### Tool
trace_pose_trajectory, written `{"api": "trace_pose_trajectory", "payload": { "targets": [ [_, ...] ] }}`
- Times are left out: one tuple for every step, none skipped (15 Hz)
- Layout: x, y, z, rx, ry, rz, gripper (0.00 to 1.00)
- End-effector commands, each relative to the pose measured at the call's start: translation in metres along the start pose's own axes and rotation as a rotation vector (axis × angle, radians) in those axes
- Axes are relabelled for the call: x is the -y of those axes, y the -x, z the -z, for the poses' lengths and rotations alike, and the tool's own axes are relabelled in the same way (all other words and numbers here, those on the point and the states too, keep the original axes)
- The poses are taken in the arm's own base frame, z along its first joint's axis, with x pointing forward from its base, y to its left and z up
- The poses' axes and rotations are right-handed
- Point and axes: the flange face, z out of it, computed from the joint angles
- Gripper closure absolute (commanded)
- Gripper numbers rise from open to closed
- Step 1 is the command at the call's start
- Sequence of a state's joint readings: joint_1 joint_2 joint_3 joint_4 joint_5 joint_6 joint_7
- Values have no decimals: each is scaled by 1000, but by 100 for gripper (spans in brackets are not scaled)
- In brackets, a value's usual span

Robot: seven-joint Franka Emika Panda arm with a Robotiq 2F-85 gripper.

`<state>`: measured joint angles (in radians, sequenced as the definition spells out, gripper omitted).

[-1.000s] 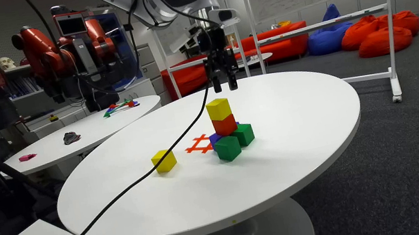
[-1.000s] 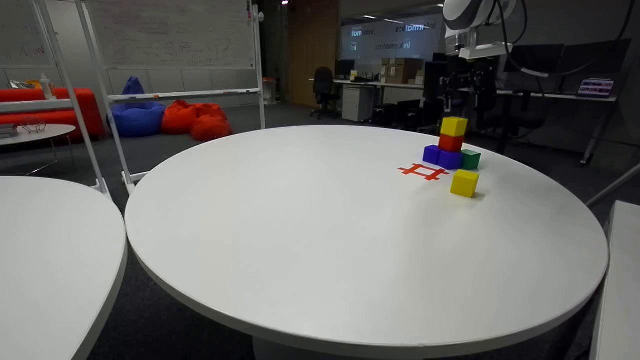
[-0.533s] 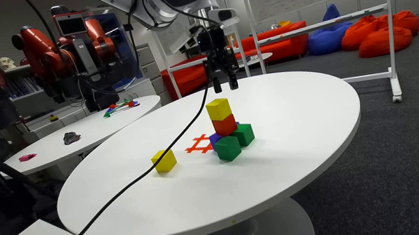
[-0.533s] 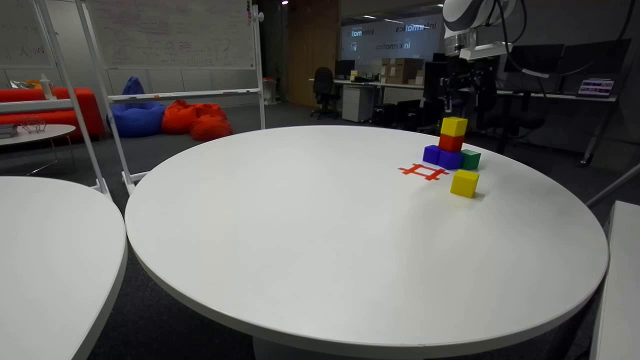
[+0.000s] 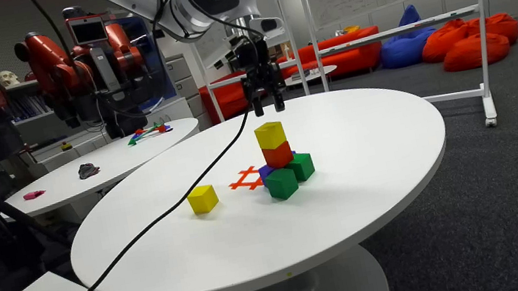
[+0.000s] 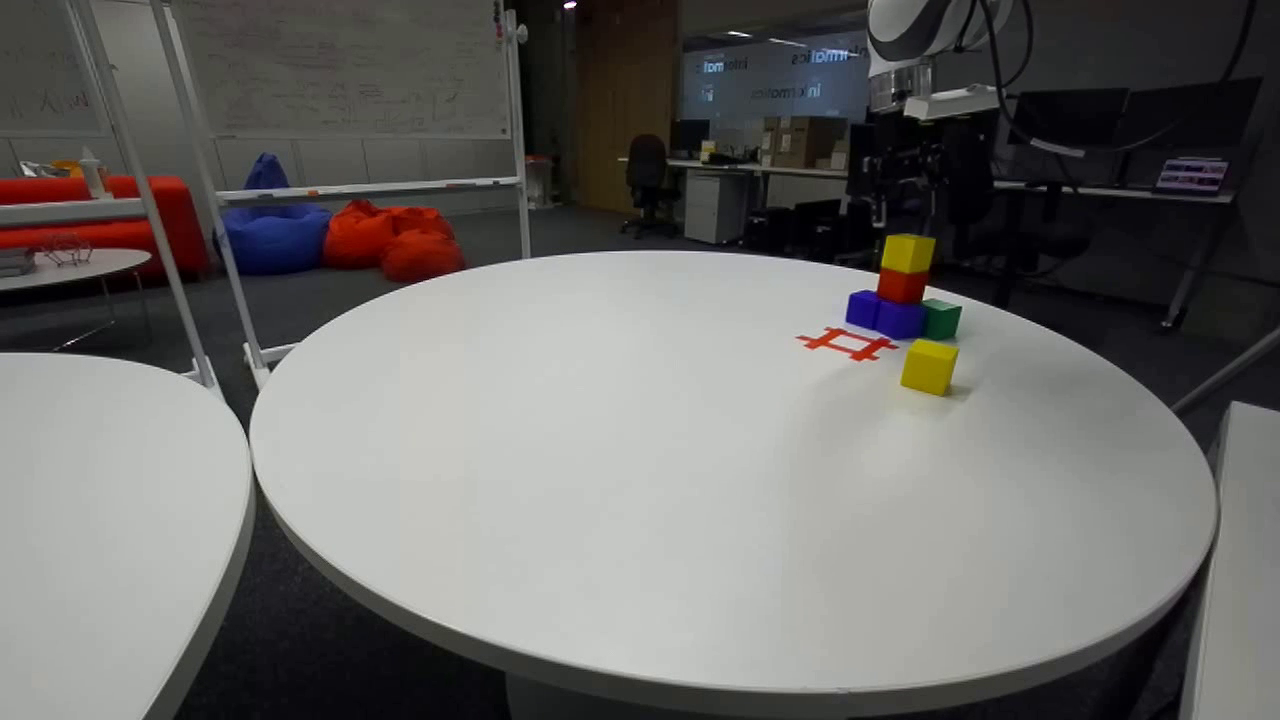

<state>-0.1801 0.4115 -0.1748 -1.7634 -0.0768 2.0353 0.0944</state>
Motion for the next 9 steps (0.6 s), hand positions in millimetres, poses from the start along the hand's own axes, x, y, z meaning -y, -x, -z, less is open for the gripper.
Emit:
{"api": "trace_pose_trajectory", "payload": {
  "targets": [
    [3, 0, 0, 4, 11, 43, 0],
    [5, 0, 1, 0, 0, 12, 0],
    [5, 0, 1, 0, 0, 17, 0],
    [5, 0, 1, 0, 0, 20, 0],
    [5, 0, 1, 0, 0, 21, 0],
    [5, 0, 2, 2, 2, 22, 0],
    [5, 1, 0, 2, 6, 20, 0],
    [4, 1, -2, 5, 5, 20, 0],
    [3, 0, -4, 8, 6, 17, 0]
  ]
}}
